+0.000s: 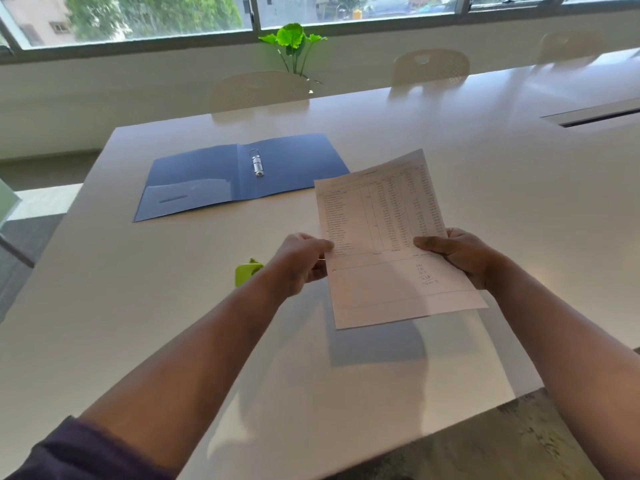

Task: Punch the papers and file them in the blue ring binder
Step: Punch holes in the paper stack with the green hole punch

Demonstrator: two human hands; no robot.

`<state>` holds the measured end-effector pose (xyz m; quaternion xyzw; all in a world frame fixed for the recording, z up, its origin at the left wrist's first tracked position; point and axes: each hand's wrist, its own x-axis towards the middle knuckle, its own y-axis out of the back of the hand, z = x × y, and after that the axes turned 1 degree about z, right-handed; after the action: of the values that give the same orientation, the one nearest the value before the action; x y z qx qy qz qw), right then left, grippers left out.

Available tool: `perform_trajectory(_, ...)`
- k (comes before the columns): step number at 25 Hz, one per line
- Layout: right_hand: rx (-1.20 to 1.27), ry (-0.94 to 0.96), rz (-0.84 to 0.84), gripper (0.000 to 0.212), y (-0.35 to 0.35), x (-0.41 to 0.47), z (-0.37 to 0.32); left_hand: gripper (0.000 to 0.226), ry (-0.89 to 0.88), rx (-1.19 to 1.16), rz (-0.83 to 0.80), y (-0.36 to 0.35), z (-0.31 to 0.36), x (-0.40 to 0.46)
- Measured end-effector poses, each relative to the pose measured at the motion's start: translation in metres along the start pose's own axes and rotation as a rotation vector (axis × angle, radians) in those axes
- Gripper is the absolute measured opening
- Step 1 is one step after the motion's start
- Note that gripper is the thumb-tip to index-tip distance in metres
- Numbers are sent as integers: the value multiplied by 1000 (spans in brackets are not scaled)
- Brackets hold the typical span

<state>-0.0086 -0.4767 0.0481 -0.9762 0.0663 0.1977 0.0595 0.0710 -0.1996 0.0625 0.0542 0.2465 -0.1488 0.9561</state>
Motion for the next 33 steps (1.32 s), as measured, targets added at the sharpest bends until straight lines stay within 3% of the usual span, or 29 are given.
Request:
perform_trajectory(3,-41,-13,18,21,25,-2,-2,10,7,-72,13,-28,0,13)
perform_trajectory(10,-300,-46,202,27,83,15,-13,15,-70,52,36,-92,-5,38)
perform_trajectory(14,-491,1,394,14,98,27,-16,45,-204,283,155,-122,-11,55)
perform_trajectory(16,-571,17,482,19,101,34,-16,63,-295,421,182,-130,-11,56)
perform_trajectory(20,-846,51,600,27,106,42,-18,76,-419,563,185,-138,-9,59)
perform_trajectory(25,-976,93,632,36,106,45,-14,73,-466,716,191,-140,-7,57)
perform_trajectory(30,-1166,104,690,68,103,46,-8,63,-402,979,210,-131,-3,61)
perform_trajectory(33,-1259,219,699,63,83,44,-1,57,-378,1013,188,-127,-3,64)
